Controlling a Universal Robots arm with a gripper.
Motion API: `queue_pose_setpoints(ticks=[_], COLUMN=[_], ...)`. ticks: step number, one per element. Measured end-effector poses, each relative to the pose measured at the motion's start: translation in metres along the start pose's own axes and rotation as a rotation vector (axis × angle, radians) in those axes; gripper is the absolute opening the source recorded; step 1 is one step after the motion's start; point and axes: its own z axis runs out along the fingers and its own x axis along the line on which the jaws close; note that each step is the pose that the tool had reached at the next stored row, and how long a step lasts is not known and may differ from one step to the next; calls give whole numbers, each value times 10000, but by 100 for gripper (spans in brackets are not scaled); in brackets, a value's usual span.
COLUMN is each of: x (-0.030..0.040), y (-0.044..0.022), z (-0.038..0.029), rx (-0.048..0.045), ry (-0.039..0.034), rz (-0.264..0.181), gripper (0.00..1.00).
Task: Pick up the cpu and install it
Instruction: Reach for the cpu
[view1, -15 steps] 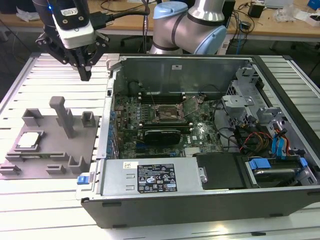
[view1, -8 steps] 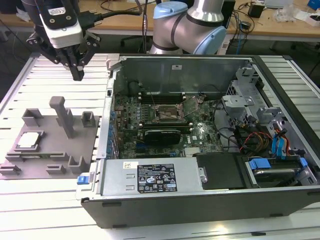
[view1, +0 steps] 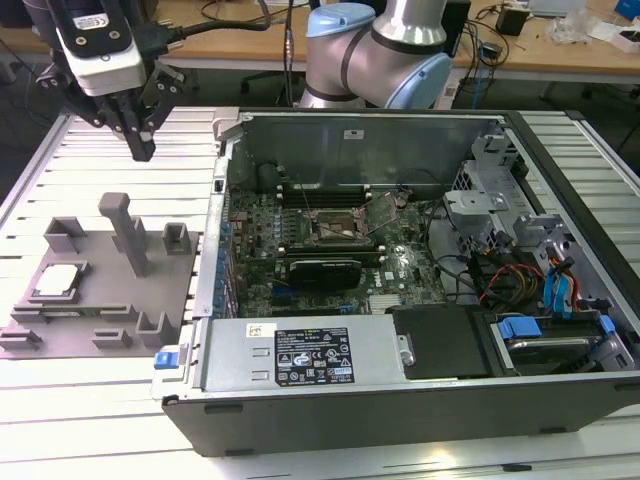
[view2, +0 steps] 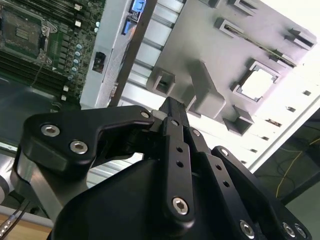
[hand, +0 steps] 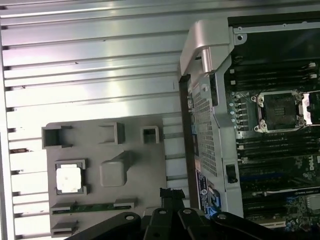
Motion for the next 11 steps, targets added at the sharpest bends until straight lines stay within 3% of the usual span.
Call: queue_pose_setpoints(ticks=[11], x=[268], y=[-18], z=[-7], rx=[2], ry=[-3], rz=[62], gripper=[11])
